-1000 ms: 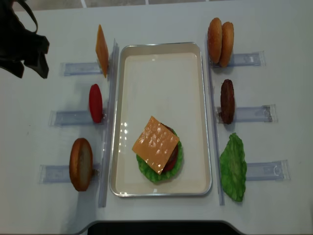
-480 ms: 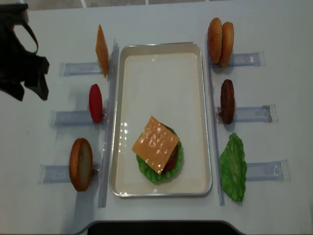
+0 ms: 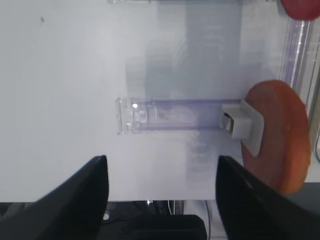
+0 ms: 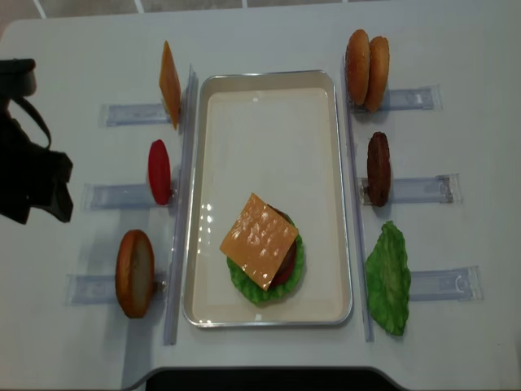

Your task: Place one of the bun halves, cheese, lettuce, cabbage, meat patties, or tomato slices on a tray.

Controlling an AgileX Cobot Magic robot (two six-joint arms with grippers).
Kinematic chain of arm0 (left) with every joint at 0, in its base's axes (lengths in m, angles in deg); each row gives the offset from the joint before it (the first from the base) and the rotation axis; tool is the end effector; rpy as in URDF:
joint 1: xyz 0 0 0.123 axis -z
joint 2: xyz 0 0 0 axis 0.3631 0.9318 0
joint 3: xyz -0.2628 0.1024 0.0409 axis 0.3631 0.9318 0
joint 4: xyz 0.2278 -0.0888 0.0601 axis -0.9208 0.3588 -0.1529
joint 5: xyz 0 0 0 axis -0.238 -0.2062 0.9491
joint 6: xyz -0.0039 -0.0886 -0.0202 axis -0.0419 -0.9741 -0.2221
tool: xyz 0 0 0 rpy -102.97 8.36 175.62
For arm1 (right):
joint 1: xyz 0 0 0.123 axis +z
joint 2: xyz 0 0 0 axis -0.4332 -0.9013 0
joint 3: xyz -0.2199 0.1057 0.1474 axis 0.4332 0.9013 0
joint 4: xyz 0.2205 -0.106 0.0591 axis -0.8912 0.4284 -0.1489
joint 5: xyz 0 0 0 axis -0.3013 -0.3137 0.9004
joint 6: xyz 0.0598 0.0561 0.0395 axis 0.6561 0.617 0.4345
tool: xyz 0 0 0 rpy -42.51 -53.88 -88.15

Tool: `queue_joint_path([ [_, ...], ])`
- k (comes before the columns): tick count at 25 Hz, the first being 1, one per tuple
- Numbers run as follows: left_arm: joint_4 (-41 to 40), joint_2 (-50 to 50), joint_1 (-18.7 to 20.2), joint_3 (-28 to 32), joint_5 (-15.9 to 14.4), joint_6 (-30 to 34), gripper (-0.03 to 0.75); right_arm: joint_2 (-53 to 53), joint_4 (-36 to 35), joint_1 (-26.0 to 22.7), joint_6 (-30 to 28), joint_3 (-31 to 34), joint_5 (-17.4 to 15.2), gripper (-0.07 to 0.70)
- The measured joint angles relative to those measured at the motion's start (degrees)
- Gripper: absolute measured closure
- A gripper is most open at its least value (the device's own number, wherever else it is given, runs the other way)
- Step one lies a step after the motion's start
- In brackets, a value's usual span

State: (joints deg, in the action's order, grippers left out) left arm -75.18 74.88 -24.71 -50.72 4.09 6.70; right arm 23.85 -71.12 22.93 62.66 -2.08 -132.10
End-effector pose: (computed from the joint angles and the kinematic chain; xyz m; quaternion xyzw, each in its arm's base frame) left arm 0.2206 0.0151 0.2701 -0.0084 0.9990 0.0132 0.0413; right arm -0.0098 0.0085 0.2737 -0.0010 0.8662 0.0259 0.4991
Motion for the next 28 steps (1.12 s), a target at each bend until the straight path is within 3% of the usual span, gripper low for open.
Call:
queue_joint_path([
  [9,-0.34,-17.49,0.0,12.62,-0.06,-0.02,0.209,0.0,0.0,0.0,0.0,0.0,0.0,0.166],
  [20,-1.68,-43.95,0.0,14.84,-1.26,0.22,0.209,0.0,0.0,0.0,0.0,0.0,0.0,0.166],
  [28,3.34,-62.26,0.0,20.01,-1.58,7.78,0.209,0.0,0.0,0.0,0.0,0.0,0.0,0.166],
])
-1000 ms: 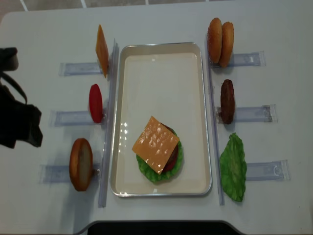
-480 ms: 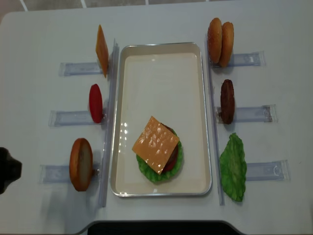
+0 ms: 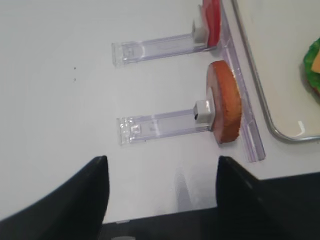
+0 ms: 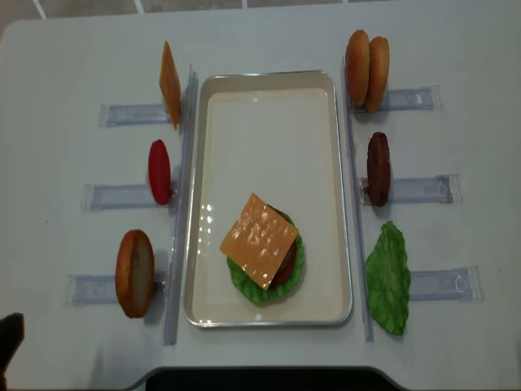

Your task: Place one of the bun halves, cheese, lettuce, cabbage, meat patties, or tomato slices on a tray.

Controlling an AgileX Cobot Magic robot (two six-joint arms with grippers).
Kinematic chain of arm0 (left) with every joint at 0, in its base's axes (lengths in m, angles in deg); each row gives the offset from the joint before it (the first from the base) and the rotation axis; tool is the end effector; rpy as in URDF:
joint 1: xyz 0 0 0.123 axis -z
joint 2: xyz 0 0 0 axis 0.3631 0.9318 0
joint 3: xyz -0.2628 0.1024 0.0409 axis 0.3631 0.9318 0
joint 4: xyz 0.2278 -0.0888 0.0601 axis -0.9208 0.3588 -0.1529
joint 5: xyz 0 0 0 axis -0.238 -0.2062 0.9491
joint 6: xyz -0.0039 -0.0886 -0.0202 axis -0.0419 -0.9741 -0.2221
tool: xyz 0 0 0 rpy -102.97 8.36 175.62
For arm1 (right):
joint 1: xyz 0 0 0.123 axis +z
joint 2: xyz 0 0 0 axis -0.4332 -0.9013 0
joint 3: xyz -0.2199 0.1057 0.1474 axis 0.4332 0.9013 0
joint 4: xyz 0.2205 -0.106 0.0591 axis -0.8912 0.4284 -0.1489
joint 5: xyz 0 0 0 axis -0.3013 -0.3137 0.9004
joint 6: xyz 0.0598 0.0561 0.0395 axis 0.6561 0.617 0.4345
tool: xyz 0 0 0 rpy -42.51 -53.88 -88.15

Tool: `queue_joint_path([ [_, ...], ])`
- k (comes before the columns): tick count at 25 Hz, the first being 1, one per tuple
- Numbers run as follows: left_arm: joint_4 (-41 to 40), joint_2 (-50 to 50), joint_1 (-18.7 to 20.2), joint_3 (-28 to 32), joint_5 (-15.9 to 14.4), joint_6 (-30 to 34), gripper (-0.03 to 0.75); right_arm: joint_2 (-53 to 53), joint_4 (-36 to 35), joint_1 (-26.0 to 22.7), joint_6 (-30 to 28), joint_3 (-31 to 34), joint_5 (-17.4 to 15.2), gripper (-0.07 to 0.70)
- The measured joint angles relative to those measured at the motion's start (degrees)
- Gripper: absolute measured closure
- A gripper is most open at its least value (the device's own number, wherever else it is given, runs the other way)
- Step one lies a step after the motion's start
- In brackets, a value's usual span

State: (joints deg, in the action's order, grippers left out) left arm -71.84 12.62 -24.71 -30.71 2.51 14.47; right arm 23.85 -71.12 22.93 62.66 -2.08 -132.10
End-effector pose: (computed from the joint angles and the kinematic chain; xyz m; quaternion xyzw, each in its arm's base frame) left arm 0.0124 -0.0023 0.2938 0.0527 0.9206 0.0273 0.3859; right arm -0.0098 0.0085 0.2737 -0.0010 0.8662 0.0259 0.4991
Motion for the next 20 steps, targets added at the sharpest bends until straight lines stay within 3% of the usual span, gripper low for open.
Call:
queue_joint_path([
  [8,5.29,-13.82,0.0,5.46,0.12,7.14,0.209,0.0,0.0,0.0,0.0,0.0,0.0,0.166],
  [11,6.19,-14.03,0.0,5.84,0.88,8.5,0.21,0.0,0.0,0.0,0.0,0.0,0.0,0.166],
  [14,7.64,-14.03,0.0,6.98,4.66,8.97,0.209,0.0,0.0,0.0,0.0,0.0,0.0,0.166],
  [20,8.95,-14.03,0.0,7.55,5.54,9.15,0.209,0.0,-0.05,0.0,0.0,0.0,0.0,0.166],
])
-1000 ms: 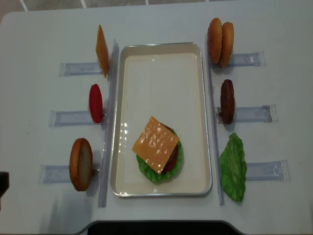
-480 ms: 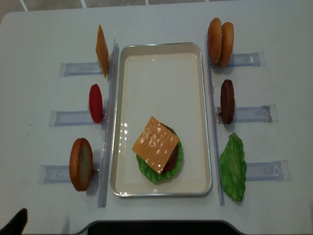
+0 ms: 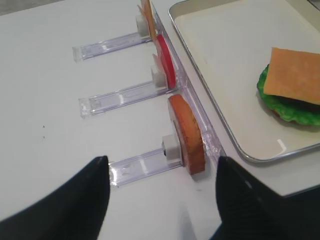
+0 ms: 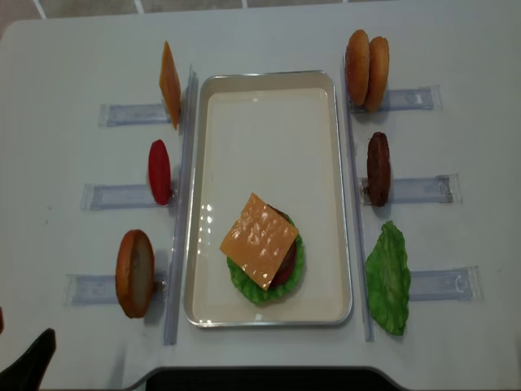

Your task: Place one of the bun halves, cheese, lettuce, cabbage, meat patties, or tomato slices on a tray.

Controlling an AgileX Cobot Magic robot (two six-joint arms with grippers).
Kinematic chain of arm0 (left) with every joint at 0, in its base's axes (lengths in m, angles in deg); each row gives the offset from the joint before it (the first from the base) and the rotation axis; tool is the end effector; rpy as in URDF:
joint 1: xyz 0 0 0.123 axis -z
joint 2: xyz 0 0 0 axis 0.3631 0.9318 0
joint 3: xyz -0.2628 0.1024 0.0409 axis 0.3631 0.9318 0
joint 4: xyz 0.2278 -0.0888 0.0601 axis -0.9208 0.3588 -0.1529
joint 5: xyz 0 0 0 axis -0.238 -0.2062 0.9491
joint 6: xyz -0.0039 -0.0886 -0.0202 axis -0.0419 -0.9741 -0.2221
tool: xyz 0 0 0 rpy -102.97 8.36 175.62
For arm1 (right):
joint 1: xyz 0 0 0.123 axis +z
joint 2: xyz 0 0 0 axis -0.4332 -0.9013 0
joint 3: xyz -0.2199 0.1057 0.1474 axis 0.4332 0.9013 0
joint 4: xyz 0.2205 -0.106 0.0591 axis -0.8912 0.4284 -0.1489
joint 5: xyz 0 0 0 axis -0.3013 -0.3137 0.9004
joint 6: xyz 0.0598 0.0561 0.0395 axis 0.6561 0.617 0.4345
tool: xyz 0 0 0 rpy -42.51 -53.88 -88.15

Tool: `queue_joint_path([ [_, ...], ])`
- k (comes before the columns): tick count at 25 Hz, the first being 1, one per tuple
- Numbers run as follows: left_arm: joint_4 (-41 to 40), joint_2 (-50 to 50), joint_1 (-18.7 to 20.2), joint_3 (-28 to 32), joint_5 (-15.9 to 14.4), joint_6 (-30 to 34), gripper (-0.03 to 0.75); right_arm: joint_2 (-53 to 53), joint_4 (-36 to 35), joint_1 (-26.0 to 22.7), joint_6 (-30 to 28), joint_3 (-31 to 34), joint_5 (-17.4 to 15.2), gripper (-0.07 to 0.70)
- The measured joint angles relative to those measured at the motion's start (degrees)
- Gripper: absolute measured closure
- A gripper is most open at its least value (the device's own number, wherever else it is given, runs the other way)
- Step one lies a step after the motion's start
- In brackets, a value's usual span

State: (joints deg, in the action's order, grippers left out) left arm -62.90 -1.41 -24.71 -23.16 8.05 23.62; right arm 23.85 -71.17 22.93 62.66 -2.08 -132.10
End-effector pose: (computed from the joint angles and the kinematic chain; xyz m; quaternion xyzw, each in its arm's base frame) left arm -0.0088 -0.0164 0.2656 0.1256 0.8637 -0.0002 0.4881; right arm -0.0098 0.0085 0.2737 -0.0010 0.8661 0.0264 0.4991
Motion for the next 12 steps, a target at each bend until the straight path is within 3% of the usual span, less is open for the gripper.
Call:
queue_joint_path([
  [12,4.06,0.0,0.0,0.0,0.4,-0.05,0.209,0.0,0.0,0.0,0.0,0.0,0.0,0.166],
])
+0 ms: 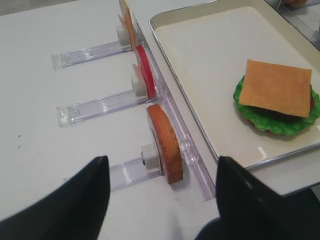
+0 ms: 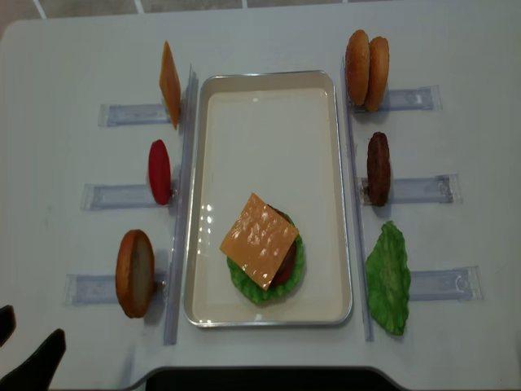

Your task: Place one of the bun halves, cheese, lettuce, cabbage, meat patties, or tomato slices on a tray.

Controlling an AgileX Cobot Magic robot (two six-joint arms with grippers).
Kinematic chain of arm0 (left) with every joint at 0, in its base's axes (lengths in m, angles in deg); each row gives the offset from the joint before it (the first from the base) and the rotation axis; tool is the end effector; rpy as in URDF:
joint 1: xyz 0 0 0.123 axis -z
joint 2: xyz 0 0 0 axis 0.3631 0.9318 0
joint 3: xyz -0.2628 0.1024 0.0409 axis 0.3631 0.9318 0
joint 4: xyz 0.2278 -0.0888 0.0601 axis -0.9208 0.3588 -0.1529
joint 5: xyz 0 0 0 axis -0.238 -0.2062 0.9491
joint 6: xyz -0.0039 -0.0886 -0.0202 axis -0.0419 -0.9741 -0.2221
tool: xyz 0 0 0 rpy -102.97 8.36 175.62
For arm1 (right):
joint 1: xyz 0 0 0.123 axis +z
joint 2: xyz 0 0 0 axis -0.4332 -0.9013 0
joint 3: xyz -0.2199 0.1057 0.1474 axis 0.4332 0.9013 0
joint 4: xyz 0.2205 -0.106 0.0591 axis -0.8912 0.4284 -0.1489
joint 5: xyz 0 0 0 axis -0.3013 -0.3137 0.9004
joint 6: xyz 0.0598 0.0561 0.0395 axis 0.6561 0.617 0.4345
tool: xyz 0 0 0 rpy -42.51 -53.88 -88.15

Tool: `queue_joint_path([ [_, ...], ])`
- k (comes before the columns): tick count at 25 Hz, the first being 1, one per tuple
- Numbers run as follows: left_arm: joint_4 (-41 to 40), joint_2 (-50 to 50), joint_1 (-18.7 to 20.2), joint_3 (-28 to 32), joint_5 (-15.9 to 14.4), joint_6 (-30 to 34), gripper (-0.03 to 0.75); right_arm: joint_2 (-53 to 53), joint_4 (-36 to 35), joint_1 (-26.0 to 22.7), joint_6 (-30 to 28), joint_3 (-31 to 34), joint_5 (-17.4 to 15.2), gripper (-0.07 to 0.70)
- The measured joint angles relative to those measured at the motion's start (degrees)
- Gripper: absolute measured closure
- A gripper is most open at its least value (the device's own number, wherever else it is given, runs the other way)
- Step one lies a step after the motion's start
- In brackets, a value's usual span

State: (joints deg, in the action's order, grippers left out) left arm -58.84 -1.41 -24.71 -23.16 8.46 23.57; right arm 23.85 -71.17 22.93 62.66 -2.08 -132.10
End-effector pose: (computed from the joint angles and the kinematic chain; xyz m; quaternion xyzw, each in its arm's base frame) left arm -0.0088 -0.0220 0.2672 0.1269 0.8583 -0.0347 0.4961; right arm -0.0098 0.0085 0.2737 -0.0010 0.8661 0.0264 0.4991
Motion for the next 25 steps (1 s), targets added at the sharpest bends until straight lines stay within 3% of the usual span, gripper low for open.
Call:
queue_joint_path([
  [10,0.33,0.0,0.0,0.0,0.28,-0.86,0.21,0.0,0.0,0.0,0.0,0.0,0.0,0.166],
  [18,-9.52,0.0,0.0,0.4,1.63,-15.96,0.213,0.0,0.0,0.0,0.0,0.0,0.0,0.166],
  [25,-10.1,0.0,0.0,0.46,1.67,-17.31,0.213,0.0,0.0,0.0,0.0,0.0,0.0,0.166],
])
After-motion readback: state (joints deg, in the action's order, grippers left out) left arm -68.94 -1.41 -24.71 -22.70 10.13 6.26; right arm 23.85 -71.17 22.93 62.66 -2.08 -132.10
